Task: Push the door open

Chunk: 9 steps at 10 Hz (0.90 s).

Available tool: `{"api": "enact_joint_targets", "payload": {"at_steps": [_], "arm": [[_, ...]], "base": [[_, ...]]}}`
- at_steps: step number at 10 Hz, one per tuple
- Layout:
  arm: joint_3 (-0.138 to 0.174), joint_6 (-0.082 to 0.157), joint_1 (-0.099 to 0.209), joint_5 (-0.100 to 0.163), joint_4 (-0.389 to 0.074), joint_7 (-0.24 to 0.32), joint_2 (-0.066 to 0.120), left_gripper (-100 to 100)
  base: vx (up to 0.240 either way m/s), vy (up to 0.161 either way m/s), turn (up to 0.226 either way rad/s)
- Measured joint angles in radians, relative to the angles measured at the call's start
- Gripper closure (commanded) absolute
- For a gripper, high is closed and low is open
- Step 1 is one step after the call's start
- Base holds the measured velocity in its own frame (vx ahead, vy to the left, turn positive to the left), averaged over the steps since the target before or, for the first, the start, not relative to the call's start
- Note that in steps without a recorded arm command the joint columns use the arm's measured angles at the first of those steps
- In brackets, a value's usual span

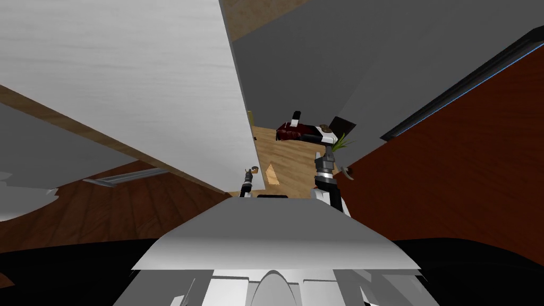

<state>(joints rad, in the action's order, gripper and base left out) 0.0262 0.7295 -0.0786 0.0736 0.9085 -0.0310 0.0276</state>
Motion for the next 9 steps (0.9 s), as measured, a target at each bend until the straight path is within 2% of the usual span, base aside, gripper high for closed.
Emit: {"api": "enact_joint_targets", "payload": {"at_steps": [4,8,9], "arm": [[0.017,-0.009,-0.013,0.009,0.009,-0.007,0.013,100],[0.054,-0.001,0.013,0.028,-0.022,-0.017,0.032,100],[0.062,0.001,0.009,0.032,-0.016,-0.018,0.036,100]], "base": [[0.161,-0.043,0.042],[0.189,-0.035,0.042],[0.192,-0.070,0.061]]}}
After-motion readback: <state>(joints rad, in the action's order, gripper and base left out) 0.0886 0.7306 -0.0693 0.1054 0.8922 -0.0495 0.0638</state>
